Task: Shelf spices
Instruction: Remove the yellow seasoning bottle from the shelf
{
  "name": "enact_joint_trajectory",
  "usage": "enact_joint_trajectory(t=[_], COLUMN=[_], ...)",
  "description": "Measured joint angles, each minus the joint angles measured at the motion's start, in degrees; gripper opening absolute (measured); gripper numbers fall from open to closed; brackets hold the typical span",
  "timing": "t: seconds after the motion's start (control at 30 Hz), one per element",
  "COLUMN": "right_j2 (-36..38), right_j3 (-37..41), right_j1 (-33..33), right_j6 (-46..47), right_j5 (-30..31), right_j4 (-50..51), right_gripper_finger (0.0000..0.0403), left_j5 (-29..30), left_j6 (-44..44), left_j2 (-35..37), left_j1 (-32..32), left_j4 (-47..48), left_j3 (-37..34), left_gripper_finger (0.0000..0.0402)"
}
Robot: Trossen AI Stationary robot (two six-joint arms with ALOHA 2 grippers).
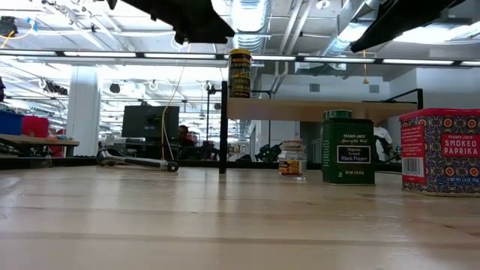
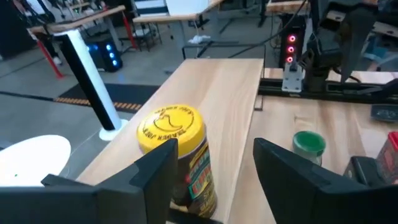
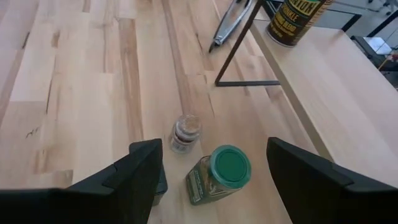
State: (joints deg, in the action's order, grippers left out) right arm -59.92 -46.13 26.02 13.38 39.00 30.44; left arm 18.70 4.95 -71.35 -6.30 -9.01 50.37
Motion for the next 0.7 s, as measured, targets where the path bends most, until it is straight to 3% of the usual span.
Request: enact_joint_trajectory(t=[0.13, 0.27, 0.43, 0.7], right_j2=[0.0, 0.0, 0.0, 0.0], right_j3=[0.0, 0.0, 0.0, 0.0], right_j1=[0.0, -0.4, -1.5, -1.8], right_j6=[-0.4, -0.4, -0.4, -0.4], right_j5=[0.0, 0.0, 0.0, 0.0], right_j4=[0.0, 0.0, 0.1, 0.6], right_gripper_finger=[0.0291, 0.0291, 0.0291, 0.0291], left_j5=[0.1, 3.0, 1.3, -1.7], left_j6=[-0.3, -0.3, -3.9, -6.3], left_j2=[0.0, 0.1, 0.0, -4.4], left_j1=[-1.2, -1.2, -2.3, -4.7], left_j4=[0.7, -0.3, 0.9, -1.5], left_j3=[0.0, 0.0, 0.0, 0.0], left_gripper_finger=[0.0218, 0.0265, 0.0315, 0.0321])
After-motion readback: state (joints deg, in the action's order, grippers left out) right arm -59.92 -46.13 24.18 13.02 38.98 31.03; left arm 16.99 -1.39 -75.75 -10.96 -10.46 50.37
